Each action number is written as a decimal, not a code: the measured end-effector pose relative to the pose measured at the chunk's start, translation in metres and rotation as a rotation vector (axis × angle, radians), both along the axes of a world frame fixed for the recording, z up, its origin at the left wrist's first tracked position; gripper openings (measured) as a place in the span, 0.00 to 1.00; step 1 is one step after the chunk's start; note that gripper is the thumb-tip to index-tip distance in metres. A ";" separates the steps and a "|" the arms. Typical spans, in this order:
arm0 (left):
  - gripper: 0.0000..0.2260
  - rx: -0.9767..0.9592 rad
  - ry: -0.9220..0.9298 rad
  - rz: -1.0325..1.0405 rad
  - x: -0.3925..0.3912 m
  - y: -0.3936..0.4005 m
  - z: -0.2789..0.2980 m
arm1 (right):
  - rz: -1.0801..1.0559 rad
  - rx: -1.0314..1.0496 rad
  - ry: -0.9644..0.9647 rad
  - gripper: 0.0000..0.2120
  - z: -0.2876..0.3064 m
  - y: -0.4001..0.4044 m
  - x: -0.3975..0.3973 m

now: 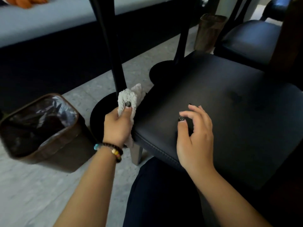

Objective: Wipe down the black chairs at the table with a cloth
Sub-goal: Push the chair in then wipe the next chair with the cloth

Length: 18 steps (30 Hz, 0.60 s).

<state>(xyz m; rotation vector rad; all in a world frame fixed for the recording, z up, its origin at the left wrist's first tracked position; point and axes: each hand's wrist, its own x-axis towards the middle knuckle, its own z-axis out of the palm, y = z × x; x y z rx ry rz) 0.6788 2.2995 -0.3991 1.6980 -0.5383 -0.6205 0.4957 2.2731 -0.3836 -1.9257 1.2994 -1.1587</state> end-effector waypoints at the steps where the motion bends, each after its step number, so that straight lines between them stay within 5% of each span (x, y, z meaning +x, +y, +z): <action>1: 0.08 -0.027 -0.061 0.055 -0.011 0.012 -0.004 | 0.001 -0.010 0.008 0.09 0.000 0.000 0.000; 5: 0.15 -0.107 -0.185 0.266 -0.067 0.034 -0.011 | -0.002 -0.022 0.038 0.09 -0.004 0.001 0.003; 14: 0.13 -0.021 -0.054 0.492 -0.042 -0.023 -0.003 | 0.075 -0.035 0.044 0.11 0.007 0.000 0.013; 18: 0.13 -0.004 -0.118 0.462 -0.035 -0.033 -0.003 | 0.183 -0.059 0.555 0.27 -0.002 0.011 -0.003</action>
